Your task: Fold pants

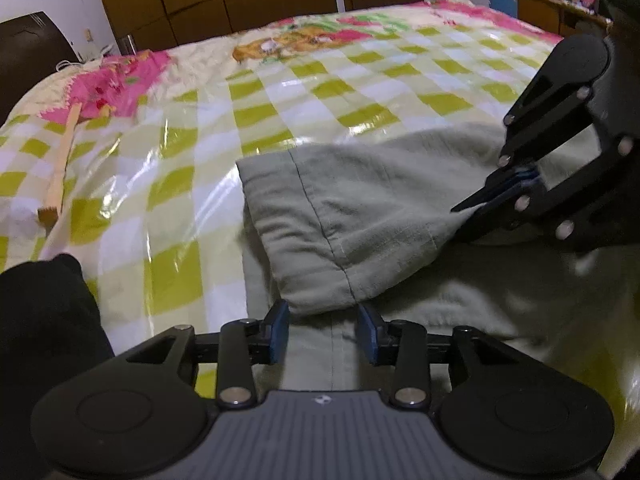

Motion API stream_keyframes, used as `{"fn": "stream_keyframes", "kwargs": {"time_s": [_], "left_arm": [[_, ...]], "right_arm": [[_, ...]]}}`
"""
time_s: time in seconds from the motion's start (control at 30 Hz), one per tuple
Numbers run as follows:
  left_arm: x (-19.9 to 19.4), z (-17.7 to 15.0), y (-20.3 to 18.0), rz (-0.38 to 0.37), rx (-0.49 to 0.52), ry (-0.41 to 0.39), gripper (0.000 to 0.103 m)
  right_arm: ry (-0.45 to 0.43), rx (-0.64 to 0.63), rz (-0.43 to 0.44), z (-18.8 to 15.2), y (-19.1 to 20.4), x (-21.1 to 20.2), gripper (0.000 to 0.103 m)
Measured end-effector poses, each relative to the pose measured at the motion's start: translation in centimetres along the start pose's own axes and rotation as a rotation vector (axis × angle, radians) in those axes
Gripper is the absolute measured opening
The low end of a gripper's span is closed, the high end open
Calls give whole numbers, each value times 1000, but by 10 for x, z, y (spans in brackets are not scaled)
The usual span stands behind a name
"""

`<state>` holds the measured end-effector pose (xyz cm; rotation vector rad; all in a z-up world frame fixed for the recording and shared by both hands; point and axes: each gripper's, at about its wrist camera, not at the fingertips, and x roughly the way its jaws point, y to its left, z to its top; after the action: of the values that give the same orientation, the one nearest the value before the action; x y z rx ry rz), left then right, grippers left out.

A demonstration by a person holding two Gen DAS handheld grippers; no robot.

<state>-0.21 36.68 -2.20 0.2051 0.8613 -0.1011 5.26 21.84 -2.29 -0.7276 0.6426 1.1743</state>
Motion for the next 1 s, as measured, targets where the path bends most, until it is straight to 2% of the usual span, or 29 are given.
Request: {"fn": "stream_keyframes", "kwargs": {"time_s": [0.13, 0.23, 0.33, 0.5, 0.67, 0.73, 0.8, 0.93, 1.0], "left_arm": [[2, 7, -15, 70, 105, -51, 54], [1, 12, -19, 129, 120, -95, 54], [-12, 13, -17, 122, 89, -134, 54], [-28, 8, -27, 112, 118, -161, 54], [-18, 9, -28, 187, 121, -152, 53], [-21, 10, -23, 190, 97, -153, 26], [-27, 7, -16, 173, 64, -153, 26], [-20, -10, -14, 187, 64, -77, 26], [-18, -15, -17, 194, 63, -70, 26]], "right_arm": [[-33, 136, 76, 12, -19, -19, 3], [-42, 233, 140, 20, -31, -25, 3], [-61, 300, 172, 26, -41, -32, 3], [-86, 404, 225, 34, -61, -42, 3], [-70, 392, 266, 36, -50, -46, 3], [-59, 381, 294, 35, -42, -47, 3], [-53, 352, 304, 33, -32, -48, 3], [6, 318, 336, 23, -12, -30, 3], [36, 300, 340, 14, 0, -16, 3]]}}
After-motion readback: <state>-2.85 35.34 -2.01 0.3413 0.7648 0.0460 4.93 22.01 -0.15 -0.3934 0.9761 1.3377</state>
